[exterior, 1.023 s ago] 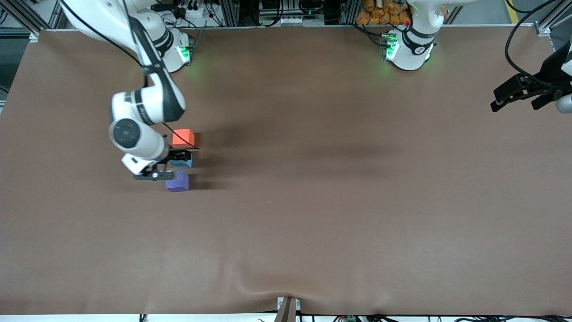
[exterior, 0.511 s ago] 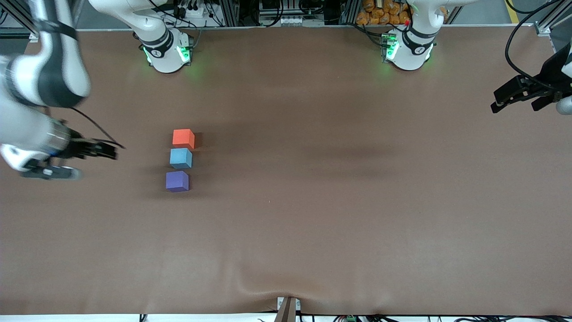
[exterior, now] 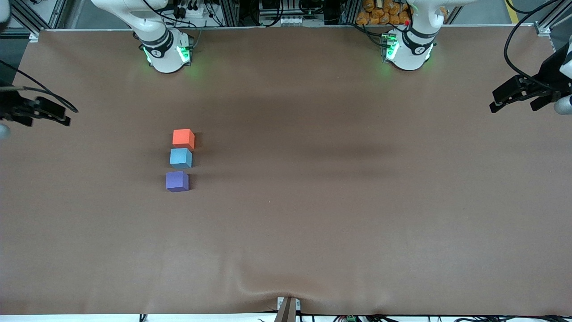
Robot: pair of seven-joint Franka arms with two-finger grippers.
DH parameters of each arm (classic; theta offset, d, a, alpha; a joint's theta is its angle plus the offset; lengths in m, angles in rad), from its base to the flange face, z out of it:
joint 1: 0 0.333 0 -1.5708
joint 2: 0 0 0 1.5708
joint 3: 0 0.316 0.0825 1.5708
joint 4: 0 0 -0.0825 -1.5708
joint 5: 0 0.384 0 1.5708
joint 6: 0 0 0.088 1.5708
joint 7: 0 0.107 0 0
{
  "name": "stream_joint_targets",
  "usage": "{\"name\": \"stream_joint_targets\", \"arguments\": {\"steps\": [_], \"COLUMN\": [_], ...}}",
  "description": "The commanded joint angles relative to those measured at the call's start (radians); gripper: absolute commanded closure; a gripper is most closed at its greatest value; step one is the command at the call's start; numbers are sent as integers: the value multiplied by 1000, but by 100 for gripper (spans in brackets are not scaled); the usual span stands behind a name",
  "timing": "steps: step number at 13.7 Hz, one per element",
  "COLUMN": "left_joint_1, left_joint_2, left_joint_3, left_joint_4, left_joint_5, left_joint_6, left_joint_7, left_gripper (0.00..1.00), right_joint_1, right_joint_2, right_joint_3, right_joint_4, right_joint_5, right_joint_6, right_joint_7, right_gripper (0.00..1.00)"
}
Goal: Place blue block between orange and purple blocks
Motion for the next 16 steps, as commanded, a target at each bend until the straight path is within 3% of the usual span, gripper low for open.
{"name": "stream_joint_targets", "arguments": {"steps": [1, 16], "left_joint_1": [5, 7], "left_joint_2": [-2, -2], "left_joint_3": [-8, -8], "left_joint_4": [10, 10], "left_joint_5": [-1, -1], "left_joint_6": [-14, -14], "left_joint_7": [-11, -5], "left_gripper": [0, 0], "right_joint_1": [-39, -41], "right_joint_2": [16, 1], "right_joint_3": [22, 24], "right_joint_4": [105, 115], "right_joint_5": [-19, -20], "right_joint_6": [-91, -147], "right_joint_7": [-4, 5], "right_gripper": [0, 0]}}
